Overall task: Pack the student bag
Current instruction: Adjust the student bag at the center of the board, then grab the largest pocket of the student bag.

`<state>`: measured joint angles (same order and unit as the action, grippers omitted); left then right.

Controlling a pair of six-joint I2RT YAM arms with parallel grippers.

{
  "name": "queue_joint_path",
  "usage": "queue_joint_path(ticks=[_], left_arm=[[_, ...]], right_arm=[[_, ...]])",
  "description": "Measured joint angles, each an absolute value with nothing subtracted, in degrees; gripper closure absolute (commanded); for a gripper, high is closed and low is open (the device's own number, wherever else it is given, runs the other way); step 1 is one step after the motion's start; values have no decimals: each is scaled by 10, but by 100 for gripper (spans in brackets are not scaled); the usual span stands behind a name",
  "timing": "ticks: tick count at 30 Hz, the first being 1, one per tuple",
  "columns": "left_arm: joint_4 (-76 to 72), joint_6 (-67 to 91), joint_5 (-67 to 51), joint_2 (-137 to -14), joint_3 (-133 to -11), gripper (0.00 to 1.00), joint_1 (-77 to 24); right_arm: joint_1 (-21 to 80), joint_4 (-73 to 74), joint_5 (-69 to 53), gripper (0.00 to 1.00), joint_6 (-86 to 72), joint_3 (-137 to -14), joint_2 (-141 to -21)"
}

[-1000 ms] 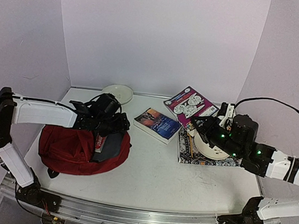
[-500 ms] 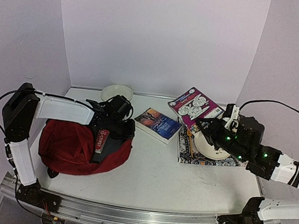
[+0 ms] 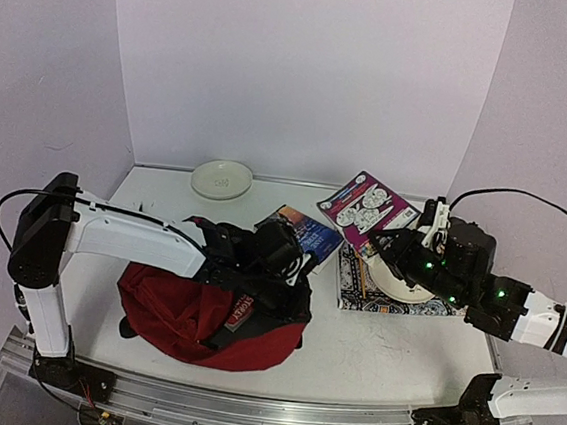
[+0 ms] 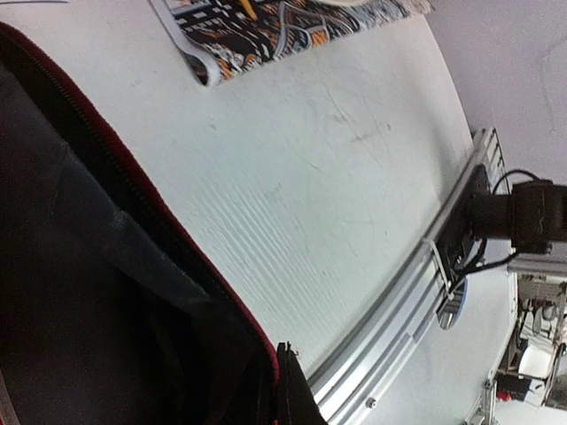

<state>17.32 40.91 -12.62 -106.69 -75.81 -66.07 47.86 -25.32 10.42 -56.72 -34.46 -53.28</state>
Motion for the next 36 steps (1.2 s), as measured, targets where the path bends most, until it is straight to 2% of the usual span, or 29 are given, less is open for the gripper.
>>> queue_joint_path(ticks=[6, 12, 20, 36], left_arm=[[178, 387, -134, -1062, -758, 54, -679], [254, 370, -64, -1022, -780, 29, -667], [360, 368, 52, -982, -795, 23, -629], [511, 365, 214, -981, -793, 18, -572]], right_arm=[[479, -234, 103, 100, -550, -346, -533], [479, -206, 88, 100, -535, -359, -533], [479, -183, 69, 100, -531, -361, -532], [477, -173, -13, 100, -515, -385, -561]])
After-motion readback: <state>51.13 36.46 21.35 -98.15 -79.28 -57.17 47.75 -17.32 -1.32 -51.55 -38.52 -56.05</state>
